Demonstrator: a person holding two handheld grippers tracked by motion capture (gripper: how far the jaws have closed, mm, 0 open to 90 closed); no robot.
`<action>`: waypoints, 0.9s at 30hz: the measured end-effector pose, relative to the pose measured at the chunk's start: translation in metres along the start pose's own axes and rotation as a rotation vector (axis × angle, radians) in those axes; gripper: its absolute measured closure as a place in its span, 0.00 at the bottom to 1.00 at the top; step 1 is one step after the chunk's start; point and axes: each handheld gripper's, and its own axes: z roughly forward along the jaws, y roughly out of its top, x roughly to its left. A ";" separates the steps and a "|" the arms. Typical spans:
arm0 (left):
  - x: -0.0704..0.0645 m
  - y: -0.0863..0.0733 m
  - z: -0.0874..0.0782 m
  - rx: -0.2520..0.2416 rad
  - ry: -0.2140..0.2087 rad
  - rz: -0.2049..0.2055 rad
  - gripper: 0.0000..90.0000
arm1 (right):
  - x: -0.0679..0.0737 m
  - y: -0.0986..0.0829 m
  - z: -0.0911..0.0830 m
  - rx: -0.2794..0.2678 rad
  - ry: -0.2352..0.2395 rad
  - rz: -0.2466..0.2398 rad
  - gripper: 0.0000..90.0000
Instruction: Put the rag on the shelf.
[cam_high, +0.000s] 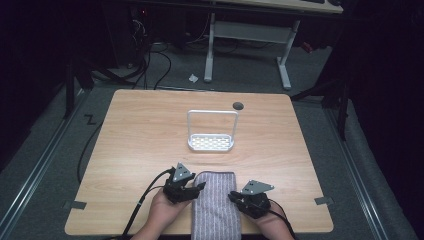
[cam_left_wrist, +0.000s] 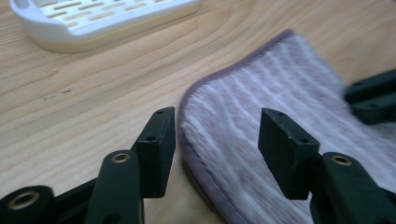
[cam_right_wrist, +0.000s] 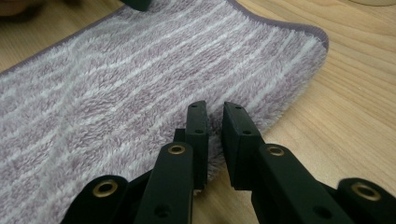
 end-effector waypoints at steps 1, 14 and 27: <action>-0.001 0.000 0.004 0.010 -0.005 -0.005 0.50 | 0.000 0.000 0.000 0.000 -0.001 0.001 0.90; -0.007 -0.002 0.010 0.000 0.037 -0.093 0.80 | -0.010 0.010 -0.009 -0.091 -0.049 0.081 0.74; -0.003 -0.004 0.009 -0.006 0.014 -0.140 0.82 | -0.029 0.030 0.034 -0.012 -0.157 0.180 0.61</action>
